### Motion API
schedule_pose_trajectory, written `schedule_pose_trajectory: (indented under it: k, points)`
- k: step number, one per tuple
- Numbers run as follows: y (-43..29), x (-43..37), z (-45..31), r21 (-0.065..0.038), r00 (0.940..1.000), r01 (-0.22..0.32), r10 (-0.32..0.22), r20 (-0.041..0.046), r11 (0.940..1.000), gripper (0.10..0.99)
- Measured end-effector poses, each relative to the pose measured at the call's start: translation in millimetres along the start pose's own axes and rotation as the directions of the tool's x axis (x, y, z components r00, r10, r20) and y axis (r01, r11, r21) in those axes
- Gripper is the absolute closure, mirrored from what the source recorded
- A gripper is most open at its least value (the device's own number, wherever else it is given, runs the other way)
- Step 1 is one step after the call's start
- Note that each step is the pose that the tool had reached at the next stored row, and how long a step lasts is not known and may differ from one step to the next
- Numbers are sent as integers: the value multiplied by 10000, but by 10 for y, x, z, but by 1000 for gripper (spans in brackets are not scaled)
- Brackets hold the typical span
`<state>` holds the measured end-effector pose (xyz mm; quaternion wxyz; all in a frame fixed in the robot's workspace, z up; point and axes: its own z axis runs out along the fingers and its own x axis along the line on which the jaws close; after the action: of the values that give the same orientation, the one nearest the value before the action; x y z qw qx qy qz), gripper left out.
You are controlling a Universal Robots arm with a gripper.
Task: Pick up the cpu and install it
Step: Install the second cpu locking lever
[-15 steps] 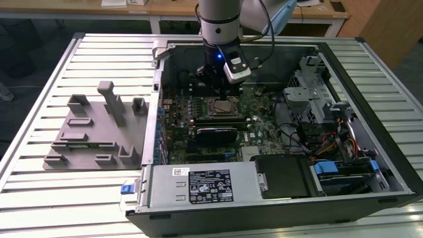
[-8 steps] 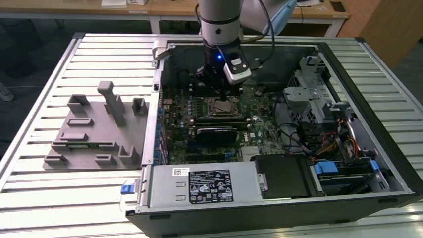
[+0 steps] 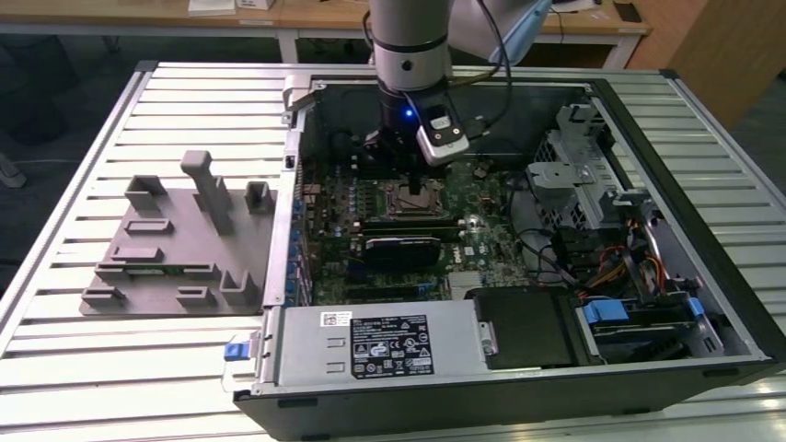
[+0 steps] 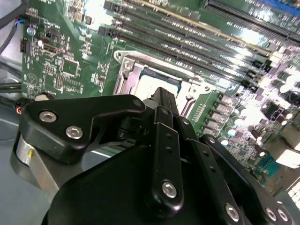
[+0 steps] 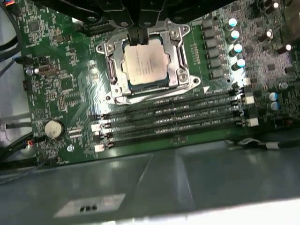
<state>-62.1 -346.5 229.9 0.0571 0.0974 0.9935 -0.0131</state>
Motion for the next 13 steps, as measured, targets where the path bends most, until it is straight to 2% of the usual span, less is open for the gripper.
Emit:
schedule_pose_trajectory:
  k: [9,13]
  points:
    - [-127,-28,5,8,10000,2,-2,-42,10000,980]
    - [-158,-51,8,14,10000,3,-3,-66,10000,980]
